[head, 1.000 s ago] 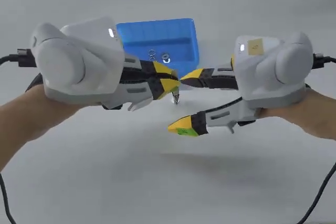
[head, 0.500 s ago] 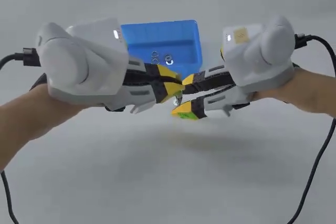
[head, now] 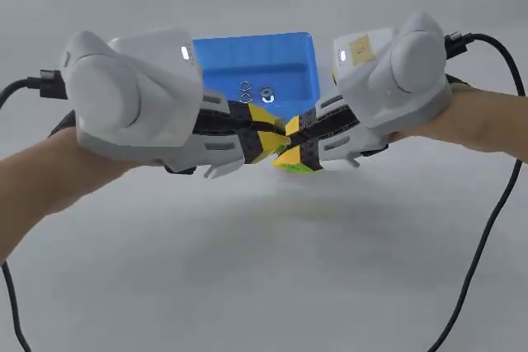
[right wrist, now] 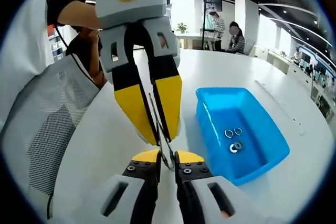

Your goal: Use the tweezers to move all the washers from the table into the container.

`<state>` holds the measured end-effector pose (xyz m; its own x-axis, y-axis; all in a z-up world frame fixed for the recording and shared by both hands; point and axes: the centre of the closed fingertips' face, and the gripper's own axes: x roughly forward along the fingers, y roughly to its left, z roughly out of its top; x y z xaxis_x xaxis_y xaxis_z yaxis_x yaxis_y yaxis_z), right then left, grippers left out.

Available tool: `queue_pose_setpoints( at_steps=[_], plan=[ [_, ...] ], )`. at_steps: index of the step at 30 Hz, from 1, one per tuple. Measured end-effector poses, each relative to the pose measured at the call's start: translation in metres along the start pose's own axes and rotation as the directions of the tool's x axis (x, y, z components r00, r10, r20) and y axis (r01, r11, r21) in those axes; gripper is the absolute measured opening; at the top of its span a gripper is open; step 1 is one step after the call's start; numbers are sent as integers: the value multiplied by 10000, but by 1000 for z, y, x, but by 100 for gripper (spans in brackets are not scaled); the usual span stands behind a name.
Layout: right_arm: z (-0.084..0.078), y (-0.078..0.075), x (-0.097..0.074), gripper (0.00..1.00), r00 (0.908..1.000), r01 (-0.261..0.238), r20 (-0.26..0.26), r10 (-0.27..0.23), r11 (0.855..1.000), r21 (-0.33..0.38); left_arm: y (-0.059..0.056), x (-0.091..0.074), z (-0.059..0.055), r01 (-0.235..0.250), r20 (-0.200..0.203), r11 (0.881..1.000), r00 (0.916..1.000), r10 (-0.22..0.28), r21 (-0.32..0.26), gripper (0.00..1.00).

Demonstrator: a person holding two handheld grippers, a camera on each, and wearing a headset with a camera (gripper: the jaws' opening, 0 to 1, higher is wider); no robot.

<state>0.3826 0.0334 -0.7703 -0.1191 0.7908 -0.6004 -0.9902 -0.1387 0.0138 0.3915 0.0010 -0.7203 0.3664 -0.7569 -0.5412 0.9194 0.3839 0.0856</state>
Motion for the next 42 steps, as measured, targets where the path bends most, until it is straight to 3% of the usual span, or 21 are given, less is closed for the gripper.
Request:
queue_pose_setpoints(
  at_steps=[7, 28, 31, 42],
  plan=[
    [-1, -3, 0, 10, 9999, 125, -84, -127, 9998, -170, 3, 2, 0, -105, 15, 9996, 9999, 106, -264, 8],
    [-3, -8, -1, 10, 9988, 485, 5, -485, 9988, 19, 5, 4, -2, -229, -215, 9997, 9995, 228, -38, 14],
    [-4, -12, 0, 10, 9983, 579, 56, -579, 9982, 125, 6, 3, -7, -217, -390, 9998, 9990, 215, -36, 15],
    [1, -9, -4, 10, 9974, 712, -62, -712, 9974, 88, 9, -1, -2, -383, -250, 9993, 9990, 383, 3, 16]
  ],
)
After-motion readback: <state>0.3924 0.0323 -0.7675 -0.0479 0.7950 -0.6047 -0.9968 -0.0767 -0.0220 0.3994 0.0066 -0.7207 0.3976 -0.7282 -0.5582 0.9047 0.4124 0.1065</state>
